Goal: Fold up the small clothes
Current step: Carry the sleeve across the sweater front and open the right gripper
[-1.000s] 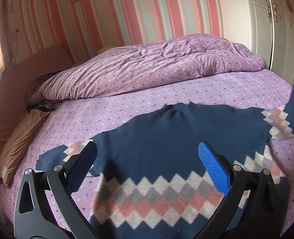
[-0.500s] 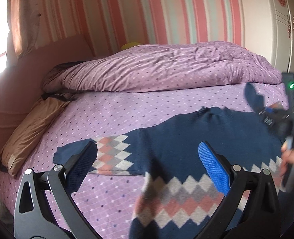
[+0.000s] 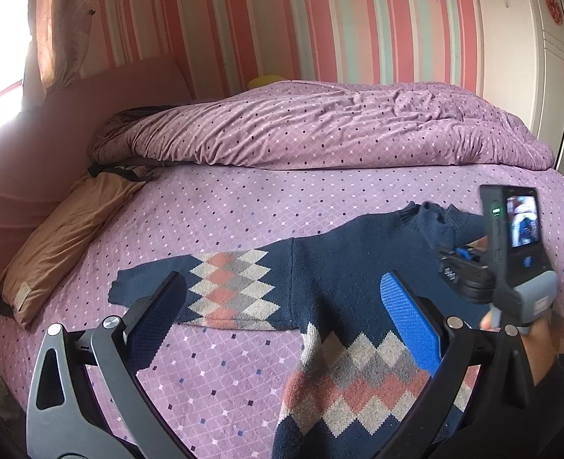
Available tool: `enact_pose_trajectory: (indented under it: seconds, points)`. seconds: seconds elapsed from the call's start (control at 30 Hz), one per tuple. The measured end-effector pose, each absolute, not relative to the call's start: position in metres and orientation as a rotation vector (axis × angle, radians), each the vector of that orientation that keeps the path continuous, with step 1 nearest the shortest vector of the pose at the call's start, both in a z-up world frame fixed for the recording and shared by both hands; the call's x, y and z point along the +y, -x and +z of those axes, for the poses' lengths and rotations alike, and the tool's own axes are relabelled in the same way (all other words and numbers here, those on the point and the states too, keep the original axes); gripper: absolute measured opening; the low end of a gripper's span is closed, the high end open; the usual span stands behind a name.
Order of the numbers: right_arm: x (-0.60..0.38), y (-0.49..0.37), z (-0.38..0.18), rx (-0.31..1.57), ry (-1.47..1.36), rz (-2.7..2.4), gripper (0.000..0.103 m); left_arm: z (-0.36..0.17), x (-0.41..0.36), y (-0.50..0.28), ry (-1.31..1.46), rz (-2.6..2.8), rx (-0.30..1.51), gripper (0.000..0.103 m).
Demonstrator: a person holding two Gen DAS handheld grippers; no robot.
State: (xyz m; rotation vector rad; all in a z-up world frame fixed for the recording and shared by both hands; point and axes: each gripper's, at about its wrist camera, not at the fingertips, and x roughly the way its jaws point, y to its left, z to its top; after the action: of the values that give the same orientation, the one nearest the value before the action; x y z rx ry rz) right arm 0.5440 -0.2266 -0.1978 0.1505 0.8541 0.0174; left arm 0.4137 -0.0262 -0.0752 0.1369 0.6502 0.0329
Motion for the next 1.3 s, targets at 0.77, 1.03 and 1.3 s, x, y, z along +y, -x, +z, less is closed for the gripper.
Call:
enact_pose_trajectory:
  seconds: [0.77, 1.03, 1.3]
  points:
    - [-0.186, -0.554, -0.24, 0.91, -0.214, 0.106, 0.038, -0.071, -0.022, -0.408, -0.163, 0.069, 0.65, 0.1]
    - [-0.235, -0.524, -0.213, 0.825, -0.167, 0.054, 0.049, -0.069, -0.022, -0.405, -0.158, 0.062, 0.642, 0.1]
    - [-0.235, -0.538, -0.246, 0.923, -0.203, 0.068, 0.021, -0.074, -0.027, -0.404, -0.165, 0.045, 0.651, 0.1]
